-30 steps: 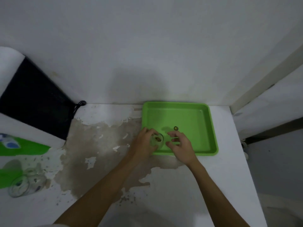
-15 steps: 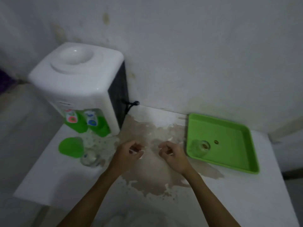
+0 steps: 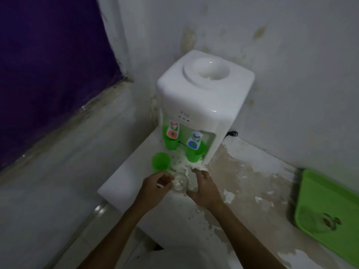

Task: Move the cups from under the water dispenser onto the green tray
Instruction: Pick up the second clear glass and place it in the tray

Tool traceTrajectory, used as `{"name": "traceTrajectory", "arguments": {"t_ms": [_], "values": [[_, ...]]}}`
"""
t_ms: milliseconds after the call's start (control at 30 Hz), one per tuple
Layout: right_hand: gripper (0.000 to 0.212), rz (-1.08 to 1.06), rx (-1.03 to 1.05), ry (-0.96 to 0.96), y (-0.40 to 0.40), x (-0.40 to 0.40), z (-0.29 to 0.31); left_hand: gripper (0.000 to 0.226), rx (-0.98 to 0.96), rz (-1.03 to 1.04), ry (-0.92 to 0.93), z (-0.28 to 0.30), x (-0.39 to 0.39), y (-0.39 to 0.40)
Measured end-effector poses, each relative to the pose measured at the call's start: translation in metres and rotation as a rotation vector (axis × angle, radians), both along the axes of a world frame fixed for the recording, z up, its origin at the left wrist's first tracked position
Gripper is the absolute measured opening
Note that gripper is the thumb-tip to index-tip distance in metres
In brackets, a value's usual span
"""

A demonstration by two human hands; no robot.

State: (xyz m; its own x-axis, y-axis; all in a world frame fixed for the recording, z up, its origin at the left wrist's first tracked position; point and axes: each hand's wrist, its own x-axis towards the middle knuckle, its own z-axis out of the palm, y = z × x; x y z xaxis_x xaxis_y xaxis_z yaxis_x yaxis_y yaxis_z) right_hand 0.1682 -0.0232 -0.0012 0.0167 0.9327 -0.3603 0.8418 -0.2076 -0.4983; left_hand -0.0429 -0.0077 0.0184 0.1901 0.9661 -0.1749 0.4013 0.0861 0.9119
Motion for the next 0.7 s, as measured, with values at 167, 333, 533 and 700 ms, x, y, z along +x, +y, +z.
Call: {"name": "traceTrajectory", "arguments": {"t_ms": [167, 333, 533, 700], "values": [[0.098, 0.079, -0.132, -0.073, 0.017, -0.017, -0.013, 0.019, -0.036, -0.005, 0.025, -0.005, -0.020, 0.005], [0.110, 0.125, -0.075, -0.117, 0.021, -0.028, -0.015, 0.024, -0.047, -0.024, 0.055, -0.003, -0.024, 0.012], [0.080, 0.106, -0.111, -0.105, 0.025, -0.036, -0.003, 0.018, -0.047, -0.039, 0.063, -0.002, -0.020, 0.021], [0.078, -0.048, 0.017, 0.026, 0.004, -0.017, 0.011, 0.021, -0.065, -0.052, 0.042, -0.002, -0.007, 0.021]]}}
